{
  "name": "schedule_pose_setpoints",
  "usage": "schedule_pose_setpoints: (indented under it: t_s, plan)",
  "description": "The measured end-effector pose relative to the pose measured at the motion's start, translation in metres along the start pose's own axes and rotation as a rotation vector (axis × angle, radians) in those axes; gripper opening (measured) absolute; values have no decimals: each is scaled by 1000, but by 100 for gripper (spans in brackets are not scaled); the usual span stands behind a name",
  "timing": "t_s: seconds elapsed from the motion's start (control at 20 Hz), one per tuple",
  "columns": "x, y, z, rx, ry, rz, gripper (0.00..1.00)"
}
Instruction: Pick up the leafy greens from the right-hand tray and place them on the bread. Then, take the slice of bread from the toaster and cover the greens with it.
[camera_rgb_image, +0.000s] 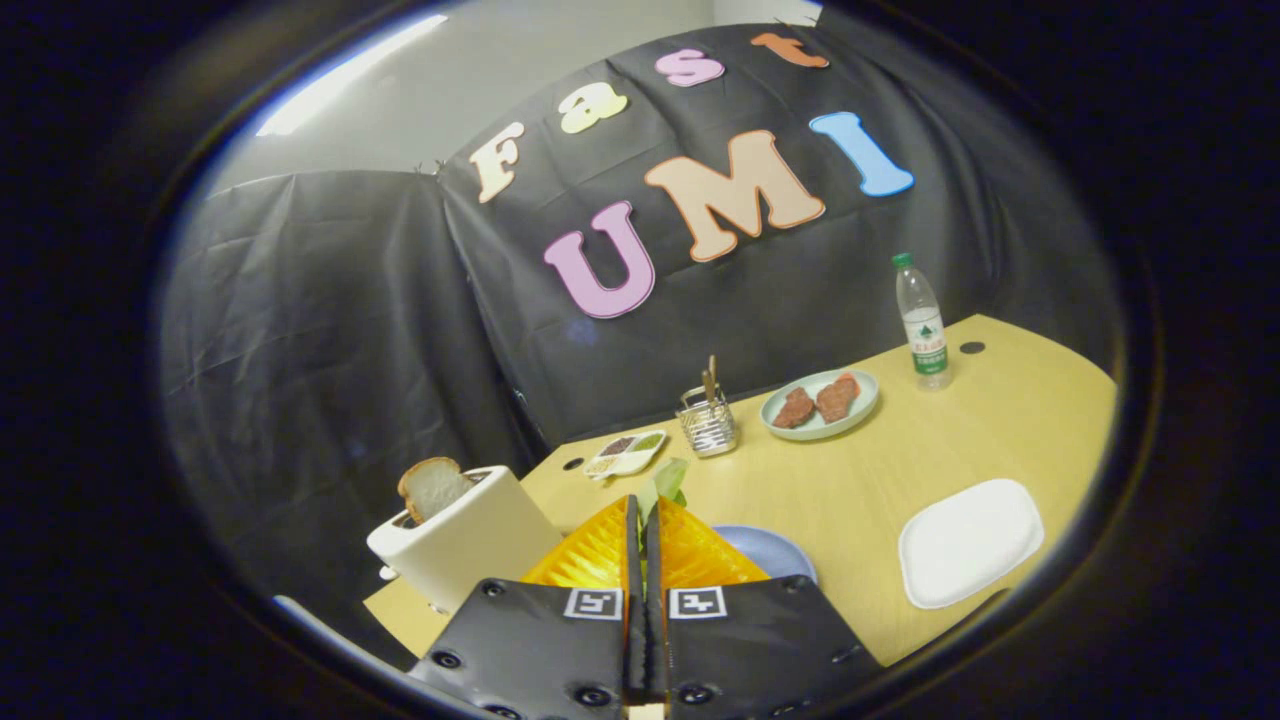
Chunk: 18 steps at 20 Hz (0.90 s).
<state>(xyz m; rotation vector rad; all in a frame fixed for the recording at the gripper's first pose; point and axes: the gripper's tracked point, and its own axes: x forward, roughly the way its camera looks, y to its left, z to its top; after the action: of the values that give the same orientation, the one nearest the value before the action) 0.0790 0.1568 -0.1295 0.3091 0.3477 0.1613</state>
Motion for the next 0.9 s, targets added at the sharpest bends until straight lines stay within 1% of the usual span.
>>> schedule_pose_setpoints:
  t_s: [0.1,0.3,0.4,0.45,0.75,0.9]
  plan:
    - [10,6,-10,16,7,-2,3]
    - [24,-5,-39,-25,77,-67,3]
    - [26,-22,-47,-74,99,-140,3]
    - [27,-28,-50,-100,114,-163,3]
    - [24,-52,-76,-253,190,-244,4]
    - [21,-59,-90,-318,234,-258,4]
